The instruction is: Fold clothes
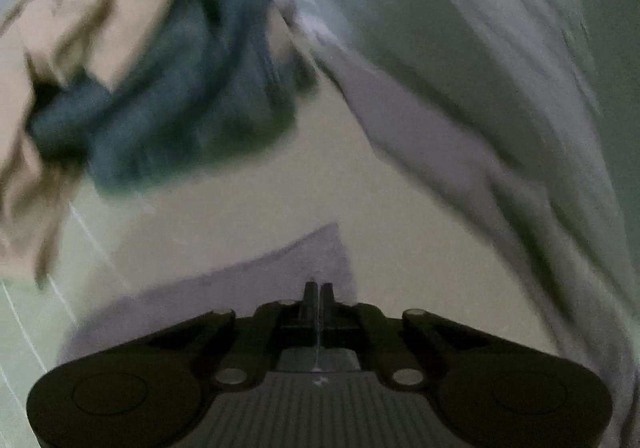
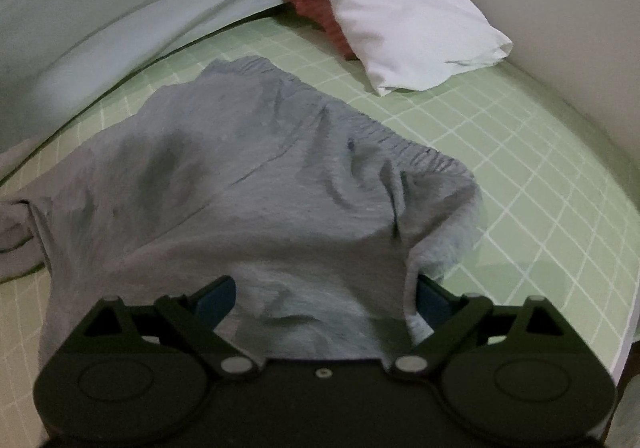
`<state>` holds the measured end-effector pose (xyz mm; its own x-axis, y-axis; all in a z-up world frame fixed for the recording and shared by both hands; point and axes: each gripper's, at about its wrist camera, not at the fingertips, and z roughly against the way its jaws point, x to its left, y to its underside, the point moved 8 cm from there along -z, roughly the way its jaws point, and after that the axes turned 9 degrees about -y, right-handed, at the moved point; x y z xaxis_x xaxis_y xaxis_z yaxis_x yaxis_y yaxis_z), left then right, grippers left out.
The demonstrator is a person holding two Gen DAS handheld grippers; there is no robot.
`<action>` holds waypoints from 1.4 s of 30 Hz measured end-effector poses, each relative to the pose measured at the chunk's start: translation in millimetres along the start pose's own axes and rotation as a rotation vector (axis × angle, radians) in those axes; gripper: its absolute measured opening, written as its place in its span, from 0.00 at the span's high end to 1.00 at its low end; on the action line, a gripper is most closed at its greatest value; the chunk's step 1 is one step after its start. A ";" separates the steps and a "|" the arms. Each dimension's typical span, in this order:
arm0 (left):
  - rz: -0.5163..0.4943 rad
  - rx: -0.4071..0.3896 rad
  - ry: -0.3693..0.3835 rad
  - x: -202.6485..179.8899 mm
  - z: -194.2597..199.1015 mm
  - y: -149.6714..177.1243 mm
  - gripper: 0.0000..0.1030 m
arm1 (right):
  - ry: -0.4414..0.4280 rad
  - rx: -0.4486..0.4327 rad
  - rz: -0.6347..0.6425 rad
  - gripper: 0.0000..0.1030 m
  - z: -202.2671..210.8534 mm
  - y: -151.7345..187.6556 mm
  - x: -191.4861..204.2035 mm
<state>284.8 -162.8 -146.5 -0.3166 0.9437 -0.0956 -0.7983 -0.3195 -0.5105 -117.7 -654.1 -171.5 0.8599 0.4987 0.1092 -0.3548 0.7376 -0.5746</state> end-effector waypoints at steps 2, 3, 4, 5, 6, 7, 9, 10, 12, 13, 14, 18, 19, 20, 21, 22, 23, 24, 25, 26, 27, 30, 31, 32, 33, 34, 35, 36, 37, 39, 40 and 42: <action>0.139 -0.089 0.051 19.6 10.5 -36.6 1.00 | 0.001 -0.005 0.019 0.07 1.1 -0.3 2.2; 0.209 -0.135 0.061 31.5 16.5 -53.0 0.99 | 0.002 -0.006 0.027 0.07 1.4 -0.3 2.4; 0.262 -0.174 0.040 44.2 21.9 -65.9 0.99 | 0.002 -0.006 0.031 0.07 1.6 0.1 2.3; 0.301 -0.206 0.020 55.6 26.6 -76.9 0.98 | 0.002 -0.005 0.034 0.07 1.8 0.7 2.0; 0.311 -0.220 0.008 63.9 29.2 -83.3 0.93 | 0.001 -0.002 0.034 0.07 1.2 1.6 1.2; 0.305 -0.221 0.003 70.2 31.2 -84.9 0.87 | 0.000 0.002 0.032 0.07 0.5 2.7 0.9; 0.273 -0.214 -0.012 80.6 36.2 -78.8 0.47 | -0.006 0.012 0.028 0.07 -1.3 5.6 2.0; 0.245 -0.218 -0.026 83.6 39.7 -71.5 0.41 | -0.008 0.017 0.027 0.07 -1.9 7.0 2.7; 0.164 -0.211 -0.049 89.9 47.0 -48.6 0.34 | -0.013 0.019 0.039 0.07 -1.3 9.1 5.8; 0.135 -0.193 -0.058 91.8 48.2 -33.9 0.34 | -0.016 0.020 0.046 0.07 -0.9 10.2 7.3; 0.114 -0.168 -0.070 94.4 48.2 -18.1 0.33 | -0.019 0.021 0.052 0.07 -0.6 11.2 8.8; 0.168 -0.017 -0.108 112.2 31.5 32.8 0.33 | -0.029 0.036 0.056 0.07 -2.0 15.9 12.3; 0.196 0.013 -0.121 116.8 27.5 42.6 0.33 | -0.031 0.043 0.052 0.07 -3.7 16.9 12.5; 0.225 0.040 -0.134 121.1 23.7 51.5 0.33 | -0.033 0.051 0.050 0.07 -4.8 17.7 12.8; 0.249 0.055 -0.140 123.8 21.0 57.2 0.33 | -0.035 0.053 0.051 0.07 -5.1 18.2 13.4; 0.258 0.053 -0.130 123.6 19.8 58.3 0.31 | -0.037 0.055 0.054 0.07 -5.2 18.4 14.0; 0.255 0.045 -0.115 121.8 19.7 57.0 0.31 | -0.038 0.053 0.059 0.07 -4.9 18.0 14.7; 0.255 0.041 -0.098 120.1 19.3 55.6 0.31 | -0.039 0.050 0.064 0.07 -4.6 17.6 15.2; 0.260 0.043 -0.082 118.6 19.3 54.0 0.32 | -0.040 0.049 0.067 0.07 -4.5 17.2 15.1; 0.268 0.041 -0.074 116.9 19.9 52.6 0.33 | -0.041 0.047 0.068 0.07 -4.5 16.6 15.0; 0.273 0.041 -0.069 114.9 19.3 51.0 0.39 | -0.042 0.046 0.067 0.07 -4.6 16.2 14.7; 0.288 0.041 -0.044 111.1 18.3 49.7 0.94 | -0.046 0.042 0.060 0.07 -3.6 16.0 14.0; 0.294 0.038 -0.027 110.8 20.0 50.0 0.96 | -0.048 0.040 0.058 0.07 -3.1 16.2 13.7; 0.293 0.022 -0.020 112.2 23.7 48.8 0.96 | -0.049 0.038 0.056 0.07 -2.0 16.8 12.8; 0.278 -0.015 -0.027 116.4 30.7 45.2 0.96 | -0.050 0.036 0.054 0.07 -0.9 17.4 11.8; 0.263 -0.052 -0.034 120.6 37.9 41.6 0.96 | -0.052 0.033 0.051 0.07 0.4 18.1 10.7; 0.257 -0.082 -0.049 128.1 44.9 39.4 0.96 | -0.053 0.029 0.045 0.07 2.7 19.2 8.6; 0.264 -0.101 -0.075 141.0 51.8 39.6 0.96 | -0.054 0.025 0.039 0.07 4.8 20.3 6.4; 0.275 -0.111 -0.100 154.7 56.8 40.8 0.96 | -0.057 0.023 0.032 0.07 6.4 20.9 3.4; 0.312 -0.103 -0.141 183.4 60.2 47.1 0.96 | -0.065 0.019 0.016 0.07 9.7 23.6 -3.1; 0.331 -0.095 -0.149 194.8 60.8 51.4 0.96 | -0.070 0.018 0.006 0.07 11.3 25.5 -6.0; 0.375 -0.067 -0.154 215.6 61.6 63.7 0.95 | -0.074 0.019 -0.015 0.07 14.1 29.9 -12.0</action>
<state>134.1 15.1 -147.0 -0.6563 0.7374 -0.1596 -0.5795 -0.6281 -0.5193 -143.8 -631.6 -178.5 0.8358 0.5195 0.1774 -0.3499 0.7532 -0.5570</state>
